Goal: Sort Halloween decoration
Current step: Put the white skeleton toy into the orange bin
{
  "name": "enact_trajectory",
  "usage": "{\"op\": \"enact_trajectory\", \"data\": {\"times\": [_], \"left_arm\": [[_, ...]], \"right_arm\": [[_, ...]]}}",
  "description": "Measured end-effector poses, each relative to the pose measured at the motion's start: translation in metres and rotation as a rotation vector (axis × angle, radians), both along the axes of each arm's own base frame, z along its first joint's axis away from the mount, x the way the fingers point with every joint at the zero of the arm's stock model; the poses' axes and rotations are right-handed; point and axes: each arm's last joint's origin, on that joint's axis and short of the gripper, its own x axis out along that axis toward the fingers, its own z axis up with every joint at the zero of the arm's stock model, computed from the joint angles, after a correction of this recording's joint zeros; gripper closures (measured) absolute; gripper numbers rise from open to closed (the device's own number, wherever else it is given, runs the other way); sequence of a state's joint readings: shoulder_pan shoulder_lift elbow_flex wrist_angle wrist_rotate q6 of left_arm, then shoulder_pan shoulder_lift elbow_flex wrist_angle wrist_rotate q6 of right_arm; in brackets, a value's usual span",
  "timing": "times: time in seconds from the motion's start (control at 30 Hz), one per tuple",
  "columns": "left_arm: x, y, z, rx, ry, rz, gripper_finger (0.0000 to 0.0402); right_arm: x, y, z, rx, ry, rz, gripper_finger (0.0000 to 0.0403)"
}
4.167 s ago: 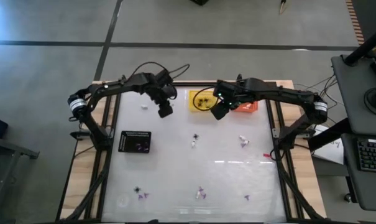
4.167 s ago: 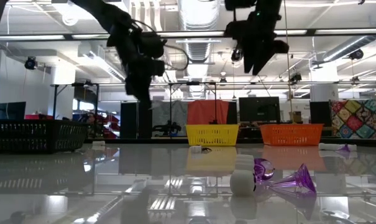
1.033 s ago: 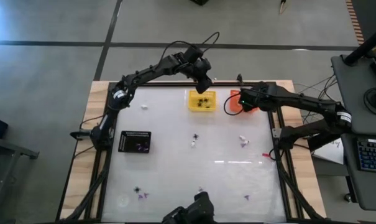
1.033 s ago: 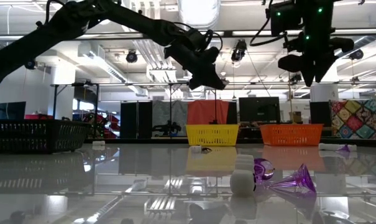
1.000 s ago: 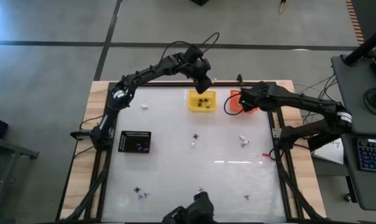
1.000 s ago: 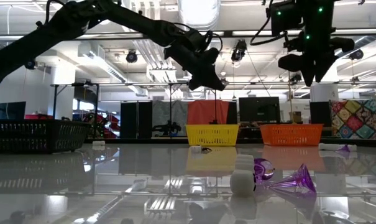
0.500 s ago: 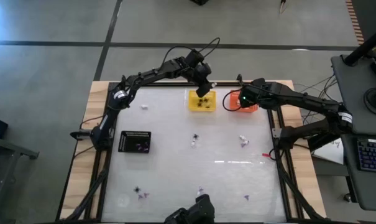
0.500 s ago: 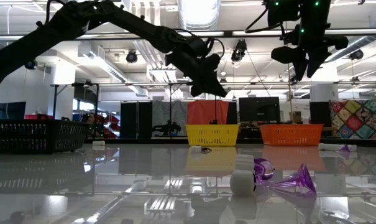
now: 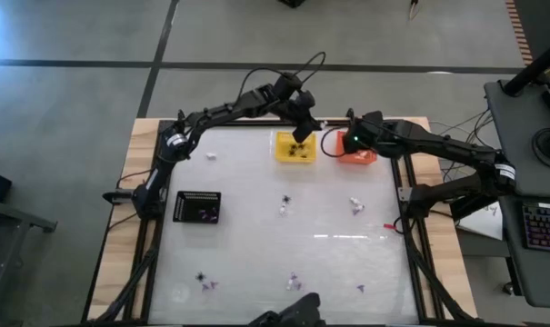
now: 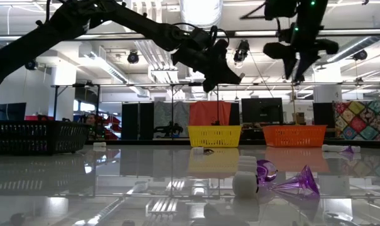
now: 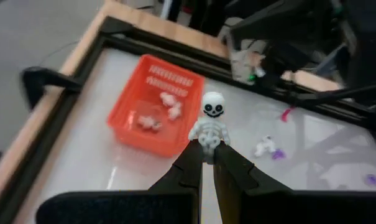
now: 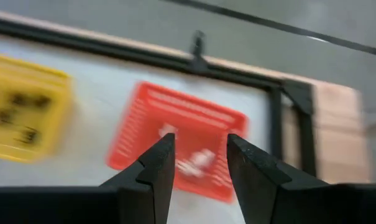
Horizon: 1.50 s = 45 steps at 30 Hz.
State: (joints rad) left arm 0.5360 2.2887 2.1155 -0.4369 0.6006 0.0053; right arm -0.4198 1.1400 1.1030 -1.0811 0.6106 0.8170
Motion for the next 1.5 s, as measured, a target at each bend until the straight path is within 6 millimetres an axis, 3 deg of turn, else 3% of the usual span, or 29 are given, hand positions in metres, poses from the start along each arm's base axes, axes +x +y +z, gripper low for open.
{"op": "enact_trajectory", "data": {"times": [0.23, 0.7, 1.13, 1.5], "left_arm": [[0.009, -0.009, 0.005, 0.014, -0.055, -0.02, 0.04], [0.013, -0.007, 0.014, 0.006, -0.139, 0.013, 0.04], [0.013, -0.005, 0.027, 0.023, -0.18, 0.017, 0.04], [0.005, 0.009, 0.031, 0.027, -0.189, 0.045, 0.04]], "right_arm": [[0.019, -0.008, 0.013, -0.105, -0.232, 0.041, 0.0266], [0.029, -0.012, 0.027, -0.15, -0.443, 0.001, 0.0266], [0.03, -0.013, 0.053, -0.117, -0.462, 0.193, 0.0266], [0.012, -0.029, 0.08, -0.052, -0.685, 0.088, 0.0266]]}}
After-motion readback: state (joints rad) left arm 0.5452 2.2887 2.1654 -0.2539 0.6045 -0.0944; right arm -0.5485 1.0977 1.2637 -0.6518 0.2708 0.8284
